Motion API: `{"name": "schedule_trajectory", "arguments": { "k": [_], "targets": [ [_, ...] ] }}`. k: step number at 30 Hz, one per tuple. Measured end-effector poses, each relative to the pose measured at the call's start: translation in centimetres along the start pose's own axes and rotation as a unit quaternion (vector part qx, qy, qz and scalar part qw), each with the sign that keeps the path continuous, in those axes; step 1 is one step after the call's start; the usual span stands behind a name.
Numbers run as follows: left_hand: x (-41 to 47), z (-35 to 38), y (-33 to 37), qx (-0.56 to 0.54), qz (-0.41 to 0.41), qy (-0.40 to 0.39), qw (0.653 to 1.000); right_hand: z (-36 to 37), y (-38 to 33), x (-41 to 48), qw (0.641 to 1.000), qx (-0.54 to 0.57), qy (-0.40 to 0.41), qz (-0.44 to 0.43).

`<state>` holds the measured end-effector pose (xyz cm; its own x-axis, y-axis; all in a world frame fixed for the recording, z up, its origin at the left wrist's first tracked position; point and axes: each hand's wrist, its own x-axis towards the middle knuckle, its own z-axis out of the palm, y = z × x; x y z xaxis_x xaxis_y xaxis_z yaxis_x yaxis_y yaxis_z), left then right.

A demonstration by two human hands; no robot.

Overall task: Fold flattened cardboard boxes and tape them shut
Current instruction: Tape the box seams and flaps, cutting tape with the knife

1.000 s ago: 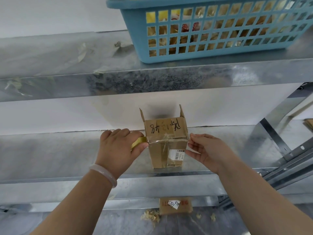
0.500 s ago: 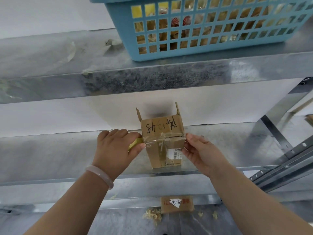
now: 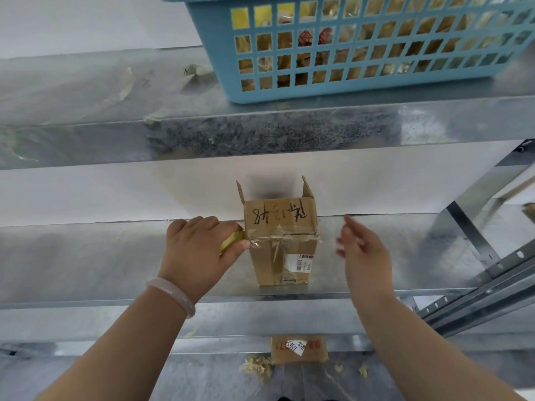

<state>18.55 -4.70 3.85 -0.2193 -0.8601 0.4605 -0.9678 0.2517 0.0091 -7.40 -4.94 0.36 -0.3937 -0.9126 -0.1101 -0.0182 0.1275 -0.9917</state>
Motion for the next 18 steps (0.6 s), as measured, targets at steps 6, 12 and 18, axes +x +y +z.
{"name": "schedule_trajectory", "arguments": {
  "k": [6, 12, 18],
  "targets": [
    [-0.3, -0.1, 0.0, -0.005, -0.009, -0.003, 1.000, 0.5, 0.1, 2.1, 0.805, -0.268, -0.144, -0.509],
    [-0.3, 0.2, 0.1, -0.021, -0.021, -0.010, 1.000, 1.0, -0.5, 2.7, 0.795, -0.284, -0.154, -0.513],
    [-0.2, 0.0, 0.1, -0.017, -0.025, -0.023, 0.999, 0.8, -2.6, 2.0, 0.784, -0.350, -0.162, -0.485]
  ]
}}
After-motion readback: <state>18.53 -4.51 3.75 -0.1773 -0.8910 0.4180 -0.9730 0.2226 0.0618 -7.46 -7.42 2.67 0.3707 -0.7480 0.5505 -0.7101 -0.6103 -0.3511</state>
